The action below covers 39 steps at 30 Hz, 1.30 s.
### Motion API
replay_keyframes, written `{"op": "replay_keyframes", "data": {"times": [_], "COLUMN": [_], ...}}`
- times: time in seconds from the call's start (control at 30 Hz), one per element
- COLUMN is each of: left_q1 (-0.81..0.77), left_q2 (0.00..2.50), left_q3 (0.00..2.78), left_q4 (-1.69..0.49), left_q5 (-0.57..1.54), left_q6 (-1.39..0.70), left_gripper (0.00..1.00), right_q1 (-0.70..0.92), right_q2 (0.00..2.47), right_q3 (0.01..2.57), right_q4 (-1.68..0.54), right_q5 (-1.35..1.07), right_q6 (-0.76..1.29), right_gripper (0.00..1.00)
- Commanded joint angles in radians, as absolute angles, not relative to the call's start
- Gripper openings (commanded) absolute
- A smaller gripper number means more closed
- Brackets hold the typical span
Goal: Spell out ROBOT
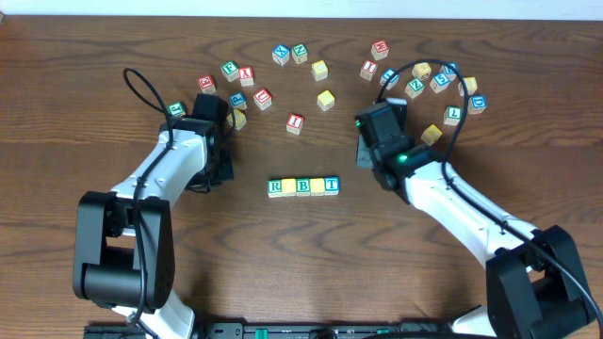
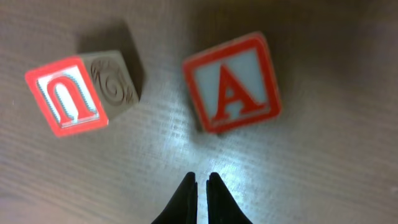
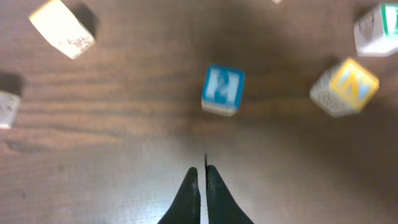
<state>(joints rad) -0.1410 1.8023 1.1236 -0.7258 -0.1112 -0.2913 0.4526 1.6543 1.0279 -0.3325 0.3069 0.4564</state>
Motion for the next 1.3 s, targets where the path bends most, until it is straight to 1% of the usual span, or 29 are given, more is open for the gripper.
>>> {"op": "replay_keyframes", "data": {"times": [0.0,0.17,0.23,0.33,0.37,0.4,0.43,0.47,0.53,0.6,0.67,0.7,1.27], "left_q1": [-0.139,-0.139,-0.139,-0.139,-0.139,-0.139,-0.139,-0.139,-0.139,-0.139,-0.139,-0.139,-0.139], "left_q2": [1.78,1.78,1.78,1.78,1.78,1.78,1.78,1.78,1.78,1.78,1.78,1.78,1.78], "left_q3": [1.145,1.145,1.145,1.145,1.145,1.145,1.145,1.145,1.145,1.145,1.145,1.145,1.145], "left_q4": [-0.704,-0.659,-0.64,-0.617,-0.611,-0.606,-0.601,-0.595,-0.584,-0.571,-0.559,-0.556,-0.555], "left_q5": [-0.123,-0.123,-0.112,-0.093,-0.089,-0.09,-0.09,-0.09,-0.09,-0.09,-0.09,-0.09,-0.09], "left_q6": [-0.286,-0.285,-0.281,-0.282,-0.282,-0.282,-0.282,-0.282,-0.282,-0.282,-0.283,-0.282,-0.282], "left_gripper": [0.08,0.08,0.08,0.09,0.16,0.25,0.35,0.48,0.71,0.86,0.95,0.95,0.96], "right_q1": [0.407,0.333,0.307,0.282,0.276,0.273,0.269,0.267,0.267,0.267,0.267,0.267,0.267], "right_q2": [1.66,1.66,1.66,1.66,1.66,1.66,1.66,1.66,1.66,1.66,1.66,1.66,1.661], "right_q3": [1.048,1.066,1.08,1.093,1.095,1.096,1.096,1.096,1.096,1.096,1.096,1.096,1.096], "right_q4": [-0.295,-0.264,-0.265,-0.265,-0.264,-0.264,-0.264,-0.264,-0.263,-0.263,-0.264,-0.264,-0.281], "right_q5": [0.209,0.094,0.065,0.06,0.06,0.061,0.061,0.061,0.068,0.089,0.111,0.121,0.132], "right_q6": [0.322,0.251,0.225,0.2,0.192,0.192,0.184,0.178,0.166,0.167,0.167,0.167,0.167], "right_gripper": [0.01,0.01,0.03,0.09,0.14,0.22,0.38,0.64,0.84,0.99,0.99,0.99,0.99]}}
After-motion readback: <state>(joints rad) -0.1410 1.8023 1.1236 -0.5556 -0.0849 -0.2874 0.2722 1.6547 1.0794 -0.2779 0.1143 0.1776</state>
